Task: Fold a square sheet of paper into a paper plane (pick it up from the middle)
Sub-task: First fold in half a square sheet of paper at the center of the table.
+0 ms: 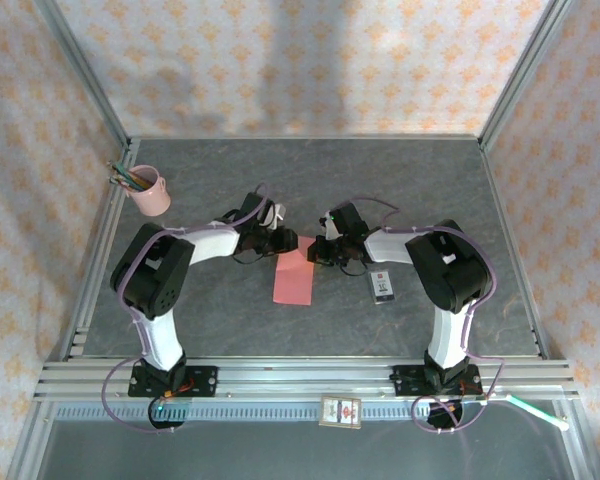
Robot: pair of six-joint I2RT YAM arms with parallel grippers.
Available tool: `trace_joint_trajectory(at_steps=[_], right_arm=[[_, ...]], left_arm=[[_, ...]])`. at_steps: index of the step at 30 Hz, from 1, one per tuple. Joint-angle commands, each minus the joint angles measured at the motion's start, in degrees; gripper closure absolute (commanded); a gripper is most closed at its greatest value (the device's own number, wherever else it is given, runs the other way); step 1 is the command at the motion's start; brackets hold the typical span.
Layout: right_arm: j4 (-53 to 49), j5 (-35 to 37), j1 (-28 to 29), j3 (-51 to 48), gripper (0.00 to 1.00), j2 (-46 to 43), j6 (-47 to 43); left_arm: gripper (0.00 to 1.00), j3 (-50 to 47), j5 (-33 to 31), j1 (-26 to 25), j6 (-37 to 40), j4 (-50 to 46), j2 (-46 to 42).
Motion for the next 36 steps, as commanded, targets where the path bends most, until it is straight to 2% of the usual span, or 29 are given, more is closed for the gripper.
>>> trace_joint_trajectory(at_steps=[1, 7, 13, 18, 29, 36], right_arm=[[-5.93, 10.48, -0.42, -2.61, 1.0, 3.31, -1.44], [-5.75, 10.54, -0.42, -3.06, 1.0, 3.36, -1.33], [-6.15, 10.64, -0.42, -2.97, 1.0, 3.03, -1.36], [-6.19, 10.62, -0.42, -2.79, 1.0, 3.0, -1.33], [-6.53, 10.68, -0.42, -2.84, 1.0, 2.91, -1.53], [-6.54, 10.87, -0.42, -2.97, 1.0, 2.83, -1.53]], left_arm=[[0.67, 1.44, -0.88, 1.0, 2.39, -0.35, 2.38], [0.67, 1.71, -0.12, 2.42, 2.23, 0.4, 1.72], [0.66, 1.53, 3.38, 2.37, 0.09, 3.34, -1.07], [0.66, 3.01, 4.31, 2.44, 0.02, 3.58, 1.24], [0.66, 4.78, 1.48, 4.29, 1.78, 1.4, 7.42], [0.65, 3.66, 1.99, 4.94, 0.16, 2.09, 0.6]])
